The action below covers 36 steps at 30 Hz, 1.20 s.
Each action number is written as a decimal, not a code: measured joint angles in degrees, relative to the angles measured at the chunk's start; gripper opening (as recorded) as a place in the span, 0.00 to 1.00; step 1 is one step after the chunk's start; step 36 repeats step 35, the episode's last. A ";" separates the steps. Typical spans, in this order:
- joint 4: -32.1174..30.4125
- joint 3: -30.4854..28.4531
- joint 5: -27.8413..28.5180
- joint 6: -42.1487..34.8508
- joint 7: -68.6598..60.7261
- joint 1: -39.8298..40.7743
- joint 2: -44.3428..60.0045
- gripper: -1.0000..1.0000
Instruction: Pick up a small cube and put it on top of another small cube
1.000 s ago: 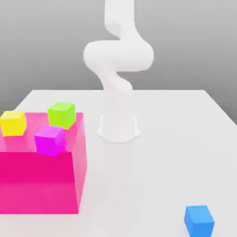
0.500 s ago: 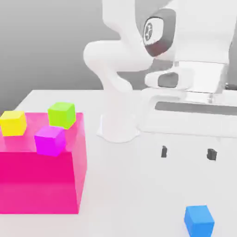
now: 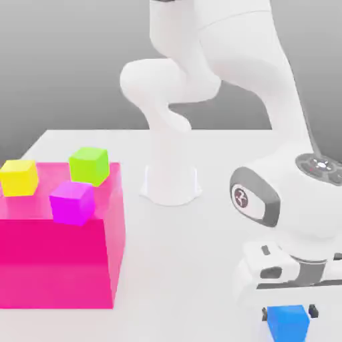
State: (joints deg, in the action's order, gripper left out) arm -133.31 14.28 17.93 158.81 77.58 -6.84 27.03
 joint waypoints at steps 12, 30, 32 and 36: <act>-1.73 0.03 -4.95 -12.68 -4.69 6.25 -14.10 0.00; -4.83 -16.46 -17.40 -37.46 -18.70 25.16 -43.86 0.00; -7.17 -16.57 -17.55 -33.80 -18.87 25.30 -42.55 1.00; -7.17 -16.57 -17.55 -33.80 -18.87 25.30 -42.55 1.00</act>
